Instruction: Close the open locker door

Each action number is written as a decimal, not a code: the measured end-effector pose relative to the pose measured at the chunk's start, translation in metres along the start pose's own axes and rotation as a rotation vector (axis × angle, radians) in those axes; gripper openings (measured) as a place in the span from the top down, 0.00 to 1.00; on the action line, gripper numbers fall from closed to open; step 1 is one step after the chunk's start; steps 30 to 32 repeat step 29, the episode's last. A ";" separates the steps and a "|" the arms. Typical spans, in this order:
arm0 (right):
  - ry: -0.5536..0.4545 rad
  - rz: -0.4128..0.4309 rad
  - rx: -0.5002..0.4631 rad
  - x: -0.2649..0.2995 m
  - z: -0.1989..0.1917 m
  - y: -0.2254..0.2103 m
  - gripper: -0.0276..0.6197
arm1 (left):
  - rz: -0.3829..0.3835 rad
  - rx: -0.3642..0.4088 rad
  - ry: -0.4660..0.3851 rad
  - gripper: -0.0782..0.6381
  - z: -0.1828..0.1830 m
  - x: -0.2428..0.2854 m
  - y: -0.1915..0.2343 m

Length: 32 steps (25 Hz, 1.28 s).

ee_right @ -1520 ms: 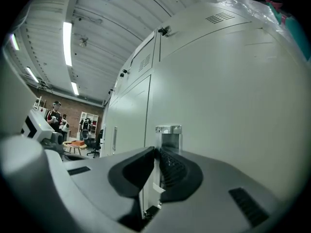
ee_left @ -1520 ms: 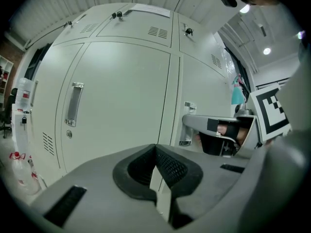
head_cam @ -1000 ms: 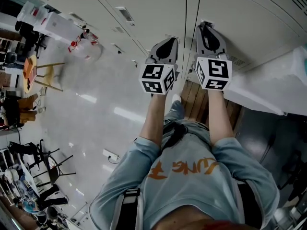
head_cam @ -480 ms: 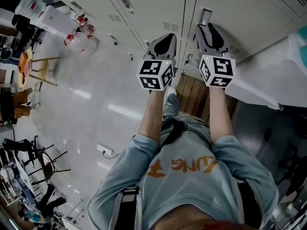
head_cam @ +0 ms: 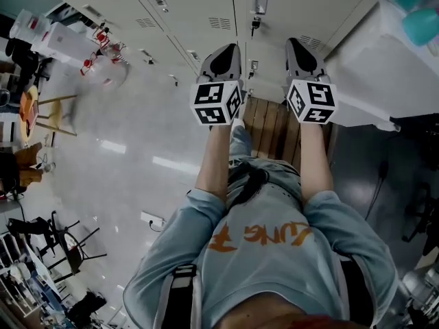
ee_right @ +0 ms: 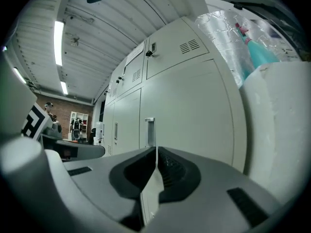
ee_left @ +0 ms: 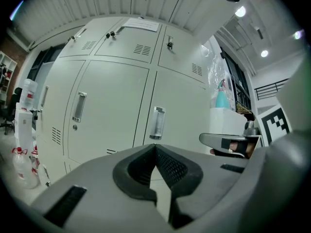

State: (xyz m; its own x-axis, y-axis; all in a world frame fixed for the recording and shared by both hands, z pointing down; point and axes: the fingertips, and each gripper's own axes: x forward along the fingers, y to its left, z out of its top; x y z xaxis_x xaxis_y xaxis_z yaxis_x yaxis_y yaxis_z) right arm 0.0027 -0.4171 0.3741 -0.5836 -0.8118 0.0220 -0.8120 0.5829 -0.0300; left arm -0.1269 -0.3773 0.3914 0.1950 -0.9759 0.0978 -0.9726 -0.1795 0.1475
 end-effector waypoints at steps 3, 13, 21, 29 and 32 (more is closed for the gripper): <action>0.008 -0.032 0.005 -0.024 -0.005 -0.013 0.90 | -0.011 0.009 0.005 0.87 -0.005 -0.005 -0.018; 0.011 -0.090 0.029 -0.074 -0.012 -0.036 0.91 | -0.032 0.073 0.033 0.87 -0.015 -0.013 -0.059; -0.002 -0.108 0.042 -0.091 -0.015 -0.044 0.91 | -0.012 0.107 0.034 0.87 -0.017 -0.015 -0.067; -0.024 -0.104 0.038 -0.087 -0.016 -0.044 0.91 | -0.024 0.106 0.042 0.87 -0.024 -0.015 -0.061; -0.024 -0.104 0.038 -0.087 -0.016 -0.044 0.91 | -0.024 0.106 0.042 0.87 -0.024 -0.015 -0.061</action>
